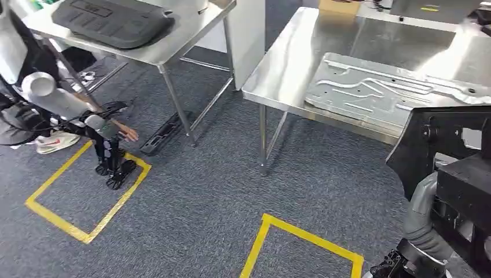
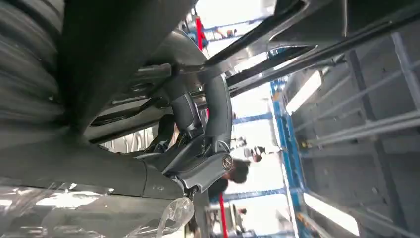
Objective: Take the parts from the cabinet and place them on the table.
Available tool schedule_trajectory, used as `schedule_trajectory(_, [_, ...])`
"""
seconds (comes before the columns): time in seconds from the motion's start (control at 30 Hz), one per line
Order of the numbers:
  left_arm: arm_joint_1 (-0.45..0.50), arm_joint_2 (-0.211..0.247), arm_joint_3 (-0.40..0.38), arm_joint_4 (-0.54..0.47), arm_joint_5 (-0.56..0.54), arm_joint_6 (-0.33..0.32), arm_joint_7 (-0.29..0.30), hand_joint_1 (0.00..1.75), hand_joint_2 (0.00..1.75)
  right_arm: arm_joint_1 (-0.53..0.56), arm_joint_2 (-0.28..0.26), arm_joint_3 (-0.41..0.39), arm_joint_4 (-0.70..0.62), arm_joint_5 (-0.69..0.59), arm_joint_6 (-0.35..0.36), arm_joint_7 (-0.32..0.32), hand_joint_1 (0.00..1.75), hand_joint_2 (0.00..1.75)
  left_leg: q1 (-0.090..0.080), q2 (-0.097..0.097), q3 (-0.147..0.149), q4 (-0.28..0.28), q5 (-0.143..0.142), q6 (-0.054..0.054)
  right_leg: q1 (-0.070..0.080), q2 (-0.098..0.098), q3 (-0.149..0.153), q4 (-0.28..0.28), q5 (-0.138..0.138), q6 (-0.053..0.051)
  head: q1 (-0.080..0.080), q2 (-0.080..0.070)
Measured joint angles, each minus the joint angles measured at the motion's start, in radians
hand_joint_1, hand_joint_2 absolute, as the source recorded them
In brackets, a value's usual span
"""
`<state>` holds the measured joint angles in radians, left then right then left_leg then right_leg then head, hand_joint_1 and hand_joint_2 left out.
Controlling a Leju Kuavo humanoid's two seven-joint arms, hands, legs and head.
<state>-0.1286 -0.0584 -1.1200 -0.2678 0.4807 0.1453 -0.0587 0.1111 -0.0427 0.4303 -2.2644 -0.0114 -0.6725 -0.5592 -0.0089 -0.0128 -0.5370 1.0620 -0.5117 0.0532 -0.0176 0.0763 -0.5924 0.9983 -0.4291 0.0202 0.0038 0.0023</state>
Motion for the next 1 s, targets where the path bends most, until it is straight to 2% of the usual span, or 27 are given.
schedule_trajectory(0.03, [0.002,0.002,0.000,0.001,0.000,0.000,0.000,0.00,1.75,0.000,0.001,0.000,0.000,0.000,0.000,0.000,1.75,1.75,-0.010,-0.041,0.034,-0.078,0.030,0.021,-0.007,0.008,-0.002,-0.001,0.003,-0.002,0.000,0.000])
schedule_trajectory(0.07, [0.008,0.003,0.000,0.003,0.000,0.001,0.000,0.00,1.75,0.000,0.002,0.000,0.000,0.000,0.000,-0.002,1.75,1.75,-0.013,-0.052,0.039,-0.100,0.027,0.030,0.001,0.021,-0.004,0.000,0.005,0.002,0.000,0.000])
schedule_trajectory(0.13, [0.008,0.003,0.000,0.003,0.003,0.002,-0.001,0.00,1.75,0.001,0.003,-0.001,0.000,0.000,0.000,-0.003,1.75,1.75,-0.020,-0.036,0.037,-0.102,0.030,0.032,-0.008,0.034,-0.009,-0.004,0.012,0.013,-0.003,0.000])
schedule_trajectory(0.17, [0.004,0.003,0.000,0.003,0.003,0.002,-0.001,0.00,1.75,0.003,0.003,-0.001,-0.001,0.000,0.000,-0.002,1.75,1.75,-0.022,-0.027,0.038,-0.106,0.034,0.032,-0.009,0.042,-0.008,-0.011,0.017,0.020,-0.004,0.000])
schedule_trajectory(0.2, [0.001,0.001,0.000,0.003,0.003,0.002,-0.001,0.00,1.75,0.003,0.003,-0.001,-0.004,0.000,0.000,-0.003,1.75,1.75,-0.014,-0.019,0.045,-0.128,0.050,0.032,-0.001,0.048,-0.009,-0.018,0.022,0.028,-0.004,0.000])
schedule_trajectory(0.23, [0.000,0.000,0.000,0.003,0.003,0.002,-0.002,0.00,1.75,0.004,0.003,-0.002,-0.005,0.000,0.000,-0.003,1.75,1.75,-0.006,-0.007,0.055,-0.143,0.063,0.020,-0.004,0.009,-0.012,-0.002,0.012,0.024,-0.004,0.000])
schedule_trajectory(0.27, [0.003,0.000,0.000,0.003,0.005,0.002,-0.006,0.00,1.75,0.001,0.003,-0.003,-0.006,0.000,0.000,-0.004,1.75,1.75,-0.005,-0.001,0.055,-0.151,0.067,0.022,0.003,-0.032,-0.031,0.036,-0.026,0.029,0.000,0.000])
schedule_trajectory(0.3, [0.007,0.000,0.001,0.003,0.009,-0.006,-0.009,0.00,1.75,0.000,0.003,-0.003,-0.006,0.000,0.000,-0.004,1.75,1.75,-0.004,0.012,0.053,-0.150,0.070,0.024,0.001,-0.051,-0.062,0.108,-0.072,0.034,0.001,0.000])
schedule_trajectory(0.33, [0.009,0.000,0.001,0.003,0.019,-0.015,-0.013,0.00,1.75,0.001,0.003,-0.003,-0.005,-0.003,0.000,-0.004,1.75,1.75,-0.004,0.023,0.051,-0.150,0.070,0.023,-0.002,-0.059,-0.096,0.187,-0.111,0.039,0.001,0.000])
schedule_trajectory(0.37, [0.010,0.000,0.001,0.003,0.024,-0.022,-0.013,0.00,1.75,0.001,0.003,-0.003,-0.005,-0.010,0.000,-0.004,1.75,1.75,-0.004,0.037,0.049,-0.149,0.070,0.023,-0.005,-0.062,-0.128,0.265,-0.138,0.046,0.001,0.000])
schedule_trajectory(0.4, [0.009,0.000,0.002,0.003,0.025,-0.026,-0.014,0.00,1.75,0.001,0.003,-0.003,-0.005,-0.010,0.000,-0.004,1.75,1.75,-0.003,0.048,0.047,-0.148,0.070,0.022,-0.007,-0.065,-0.136,0.288,-0.136,0.050,0.001,0.000])
schedule_trajectory(0.43, [0.009,0.000,0.002,0.003,0.026,-0.031,-0.014,0.00,1.75,0.001,0.003,-0.003,-0.005,-0.010,0.000,-0.004,1.75,1.75,-0.001,0.061,0.048,-0.147,0.069,0.020,-0.011,-0.069,-0.117,0.258,-0.113,0.056,0.001,0.000])
schedule_trajectory(0.47, [0.009,0.000,0.002,0.003,0.030,-0.034,-0.015,0.00,1.75,0.001,0.003,-0.003,-0.005,-0.011,0.000,-0.006,1.75,1.75,0.002,0.070,0.049,-0.145,0.067,0.016,-0.015,-0.075,-0.077,0.191,-0.077,0.062,0.001,0.000])
schedule_trajectory(0.5, [0.010,-0.002,0.002,0.003,0.035,-0.038,-0.016,0.00,1.75,0.001,0.003,-0.003,-0.005,-0.016,0.000,-0.009,1.75,1.75,0.007,0.080,0.049,-0.139,0.062,0.008,-0.018,-0.091,-0.020,0.090,-0.033,0.069,0.000,0.000])
schedule_trajectory(0.53, [0.010,-0.001,0.002,0.003,0.038,-0.039,-0.016,0.00,1.75,0.001,0.003,-0.003,-0.005,-0.020,0.000,-0.012,1.75,1.75,0.009,0.087,0.048,-0.127,0.054,-0.003,-0.021,-0.129,0.031,-0.002,-0.009,0.078,0.001,0.000])
schedule_trajectory(0.57, [0.009,0.002,0.002,0.004,0.039,-0.039,-0.017,0.00,1.75,0.000,0.003,-0.003,-0.004,-0.022,0.000,-0.016,1.75,1.75,-0.003,0.091,0.041,-0.118,0.046,-0.013,-0.010,-0.136,0.035,-0.010,-0.024,0.070,0.003,0.000])
schedule_trajectory(0.6, [0.009,0.000,0.002,0.004,0.040,-0.039,-0.018,0.00,1.75,0.001,0.004,-0.003,-0.005,-0.024,0.000,-0.020,1.75,1.75,-0.001,0.095,0.040,-0.113,0.043,-0.016,-0.014,-0.120,0.031,-0.011,-0.021,0.046,0.000,0.000])
schedule_trajectory(0.7, [0.007,0.001,0.002,0.004,0.039,-0.041,-0.019,0.00,1.75,0.002,0.006,-0.005,-0.005,-0.008,0.000,-0.034,1.75,1.75,0.003,0.106,0.042,-0.112,0.044,-0.023,-0.010,-0.104,0.023,-0.010,-0.019,0.022,-0.004,0.000])
schedule_trajectory(0.73, [0.006,0.001,0.002,0.004,0.037,-0.041,-0.019,0.00,1.75,0.002,0.010,-0.005,-0.005,0.005,0.000,-0.045,1.75,1.75,0.008,0.085,0.039,-0.099,0.031,-0.030,-0.013,-0.101,0.023,-0.011,-0.016,0.016,-0.005,0.000])
schedule_trajectory(0.77, [0.007,0.001,0.002,0.004,0.035,-0.042,-0.019,0.00,1.75,0.002,0.013,-0.006,-0.005,0.020,0.000,-0.053,1.75,1.75,0.010,0.054,0.020,-0.055,-0.005,-0.036,-0.014,-0.097,0.021,-0.011,-0.014,0.012,-0.007,0.000])
schedule_trajectory(0.8, [0.007,0.001,0.002,0.004,0.036,-0.043,-0.019,0.00,1.75,0.002,0.018,-0.006,-0.005,0.033,0.000,-0.054,1.75,1.75,0.012,0.039,-0.011,0.018,-0.048,-0.042,-0.014,-0.094,0.018,-0.011,-0.013,0.008,-0.008,0.000])
schedule_trajectory(0.83, [0.007,0.001,0.002,0.004,0.038,-0.044,-0.020,0.00,1.75,0.002,0.021,-0.006,-0.005,0.043,0.000,-0.051,1.75,1.75,0.013,0.032,-0.051,0.108,-0.091,-0.045,-0.012,-0.089,0.014,-0.011,-0.011,0.006,-0.010,0.000])
schedule_trajectory(0.87, [0.004,0.002,0.002,0.004,0.039,-0.047,-0.020,0.00,1.75,0.003,0.023,-0.006,-0.005,0.047,0.000,-0.045,1.75,1.75,0.012,0.027,-0.084,0.181,-0.119,-0.046,-0.011,-0.084,0.012,-0.011,-0.010,0.004,-0.010,0.000])
schedule_trajectory(0.9, [0.000,0.002,0.003,0.004,0.039,-0.047,-0.019,0.00,1.75,0.003,0.024,-0.006,-0.005,0.048,0.000,-0.039,1.75,1.75,0.012,0.024,-0.101,0.220,-0.124,-0.045,-0.010,-0.079,0.011,-0.011,-0.009,0.002,-0.011,0.000])
schedule_trajectory(0.93, [-0.001,0.002,0.003,0.004,0.038,-0.047,-0.017,0.00,1.75,0.004,0.027,-0.006,-0.005,0.048,0.000,-0.037,1.75,1.75,0.012,0.023,-0.092,0.204,-0.105,-0.041,-0.009,-0.073,0.011,-0.011,-0.008,0.002,-0.011,0.000])
schedule_trajectory(0.97, [0.000,0.002,0.003,0.004,0.038,-0.046,-0.015,0.00,1.75,0.004,0.029,-0.006,-0.005,0.048,0.000,-0.037,1.75,1.75,0.011,0.023,-0.060,0.140,-0.066,-0.034,-0.007,-0.066,0.012,-0.011,-0.008,0.002,-0.011,0.000])
schedule_trajectory(1.0, [0.001,0.002,0.003,0.004,0.037,-0.042,-0.013,0.00,1.75,0.005,0.031,-0.006,-0.005,0.048,0.000,-0.037,1.75,1.75,0.008,0.022,-0.015,0.048,-0.020,-0.024,-0.005,-0.060,0.013,-0.011,-0.007,0.002,-0.011,0.000])
